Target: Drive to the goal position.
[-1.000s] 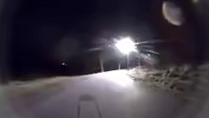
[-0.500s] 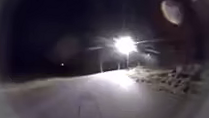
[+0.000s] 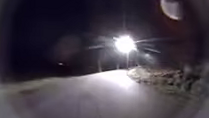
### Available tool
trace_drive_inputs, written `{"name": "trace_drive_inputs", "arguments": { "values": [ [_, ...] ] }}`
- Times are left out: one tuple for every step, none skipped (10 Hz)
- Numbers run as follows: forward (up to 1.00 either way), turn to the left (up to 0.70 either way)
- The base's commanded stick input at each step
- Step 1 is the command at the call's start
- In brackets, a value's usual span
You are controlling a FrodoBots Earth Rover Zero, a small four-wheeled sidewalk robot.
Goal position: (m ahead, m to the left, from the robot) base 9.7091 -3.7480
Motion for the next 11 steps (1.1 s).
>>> {"name": "trace_drive_inputs", "arguments": {
  "values": [
    [1.0, 0.0],
    [1.0, 0.0],
    [1.0, 0.01],
    [1.0, 0.07],
    [1.0, 0.18],
    [1.0, 0.16],
    [1.0, 0.13],
    [1.0, 0.08],
    [1.0, 0.08],
    [1.0, 0.07],
    [1.0, 0.06]
  ]
}}
